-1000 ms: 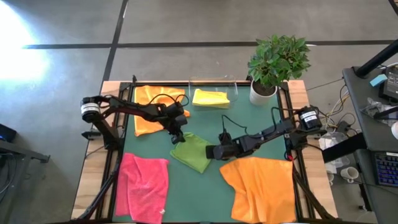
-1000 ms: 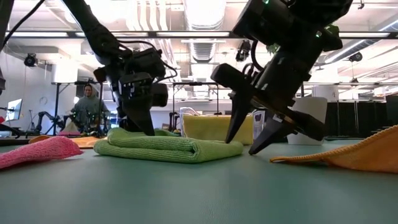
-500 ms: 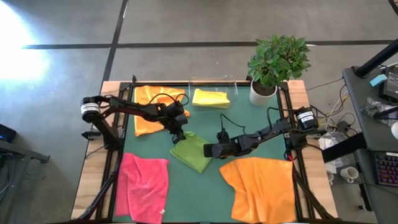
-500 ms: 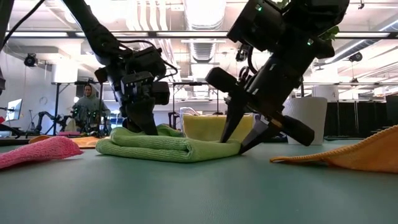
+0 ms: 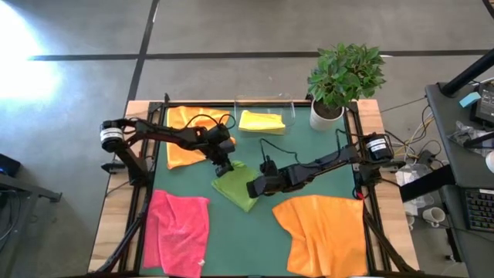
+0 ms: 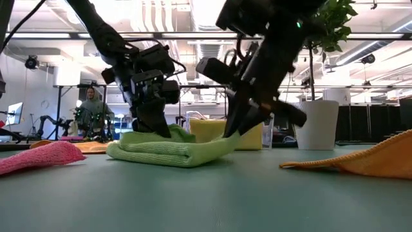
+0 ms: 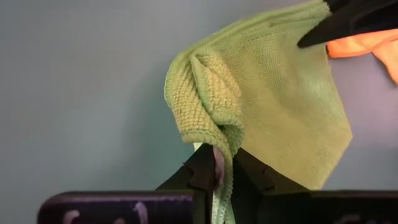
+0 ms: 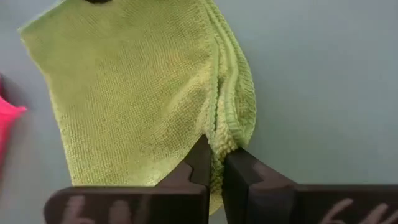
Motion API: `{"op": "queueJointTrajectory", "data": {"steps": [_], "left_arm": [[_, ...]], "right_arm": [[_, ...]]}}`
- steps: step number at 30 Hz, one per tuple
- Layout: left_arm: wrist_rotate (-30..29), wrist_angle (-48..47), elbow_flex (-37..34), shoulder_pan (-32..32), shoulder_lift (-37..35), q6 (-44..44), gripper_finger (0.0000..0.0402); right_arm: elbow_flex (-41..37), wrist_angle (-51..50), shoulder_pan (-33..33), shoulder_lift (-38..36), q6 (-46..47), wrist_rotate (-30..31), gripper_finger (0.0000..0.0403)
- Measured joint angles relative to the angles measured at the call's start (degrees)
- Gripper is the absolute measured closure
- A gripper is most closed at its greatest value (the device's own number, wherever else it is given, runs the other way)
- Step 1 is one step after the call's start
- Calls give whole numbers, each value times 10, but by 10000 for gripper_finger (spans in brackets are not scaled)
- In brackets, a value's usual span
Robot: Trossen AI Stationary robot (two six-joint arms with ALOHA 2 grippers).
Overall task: Fold microfiber towels
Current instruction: Put the folded green towel into the transparent bin
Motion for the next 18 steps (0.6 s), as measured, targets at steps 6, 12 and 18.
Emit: {"op": "queueJointTrajectory", "data": {"steps": [6,12,18], "left_arm": [[4,2,15,-1,-26,1,384],[-13,0,35,-1,-65,4,384],[-55,2,72,-1,-76,3,384]], "right_arm": [[104,-204,-2,-3,-44,49,393],[175,-318,-23,-11,-96,93,394],[198,-344,-59,-49,-165,135,394]]}}
